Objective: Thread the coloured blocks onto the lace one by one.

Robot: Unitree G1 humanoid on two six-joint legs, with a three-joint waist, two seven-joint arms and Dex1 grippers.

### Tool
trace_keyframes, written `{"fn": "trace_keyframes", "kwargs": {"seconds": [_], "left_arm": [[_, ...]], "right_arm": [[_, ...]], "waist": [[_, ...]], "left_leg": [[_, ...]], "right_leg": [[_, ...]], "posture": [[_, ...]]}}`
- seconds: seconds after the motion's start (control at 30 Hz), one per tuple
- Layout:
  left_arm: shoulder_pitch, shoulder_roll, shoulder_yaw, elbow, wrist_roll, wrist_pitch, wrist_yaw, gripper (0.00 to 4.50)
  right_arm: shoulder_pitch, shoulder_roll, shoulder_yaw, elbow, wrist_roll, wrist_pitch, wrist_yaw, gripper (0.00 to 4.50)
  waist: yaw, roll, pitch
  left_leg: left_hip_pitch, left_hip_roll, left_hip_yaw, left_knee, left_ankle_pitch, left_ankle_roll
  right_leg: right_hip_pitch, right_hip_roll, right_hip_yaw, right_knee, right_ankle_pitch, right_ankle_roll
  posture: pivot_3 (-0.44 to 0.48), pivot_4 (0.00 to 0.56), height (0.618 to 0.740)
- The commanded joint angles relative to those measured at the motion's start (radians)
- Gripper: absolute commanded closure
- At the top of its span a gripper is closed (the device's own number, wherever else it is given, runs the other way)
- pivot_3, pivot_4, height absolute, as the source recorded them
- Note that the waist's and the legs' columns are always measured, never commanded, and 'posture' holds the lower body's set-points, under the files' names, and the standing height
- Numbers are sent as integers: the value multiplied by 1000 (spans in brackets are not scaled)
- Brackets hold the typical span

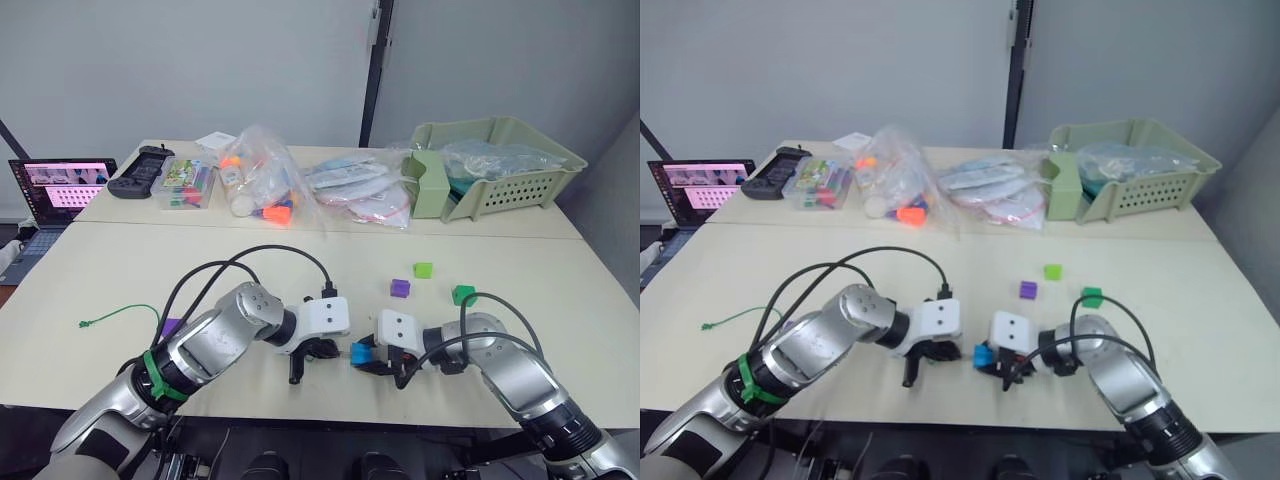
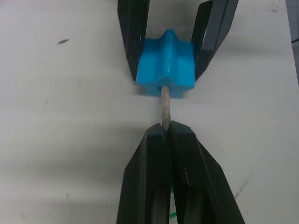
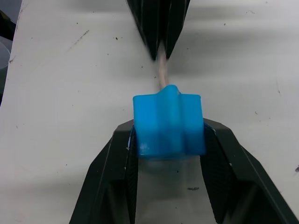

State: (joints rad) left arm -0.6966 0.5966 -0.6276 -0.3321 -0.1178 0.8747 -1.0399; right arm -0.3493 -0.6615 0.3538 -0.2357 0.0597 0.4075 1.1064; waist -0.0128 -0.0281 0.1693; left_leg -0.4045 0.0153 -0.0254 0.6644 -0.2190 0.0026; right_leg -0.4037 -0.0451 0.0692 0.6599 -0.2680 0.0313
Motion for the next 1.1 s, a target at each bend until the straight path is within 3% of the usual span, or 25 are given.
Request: {"fn": "trace_keyframes", "kwargs": {"seconds": [0.03, 0.5, 0.77, 1.1], "left_arm": [[-20, -32, 14, -23, -5, -52, 3, 4500], [76, -122, 94, 39, -76, -146, 9, 4500], [114, -36, 157, 76, -65, -290, -67, 1967], [179, 107, 212, 161, -37, -480, -164, 1967]], "right_arm": [[12, 4, 34, -18, -5, 14, 0, 3155], [7, 15, 28, -15, 6, 17, 5, 3155], [20, -1, 20, -3, -5, 12, 4, 3155], [23, -8, 7, -5, 2, 19, -1, 3155]], "waist": [[-1, 0, 0], [1, 0, 0], [-1, 0, 0], [-1, 0, 0]], "left_leg": [[0, 0, 0, 0, 0, 0], [0, 0, 0, 0, 0, 0], [0, 0, 0, 0, 0, 0], [1, 1, 0, 0, 0, 0]], "right_leg": [[-1, 0, 0, 1, 0, 0], [0, 0, 0, 1, 0, 0], [0, 0, 0, 1, 0, 0], [0, 0, 0, 1, 0, 0]], "posture": [[0, 150, 740], [0, 150, 740], [0, 150, 740], [0, 150, 740]]}}
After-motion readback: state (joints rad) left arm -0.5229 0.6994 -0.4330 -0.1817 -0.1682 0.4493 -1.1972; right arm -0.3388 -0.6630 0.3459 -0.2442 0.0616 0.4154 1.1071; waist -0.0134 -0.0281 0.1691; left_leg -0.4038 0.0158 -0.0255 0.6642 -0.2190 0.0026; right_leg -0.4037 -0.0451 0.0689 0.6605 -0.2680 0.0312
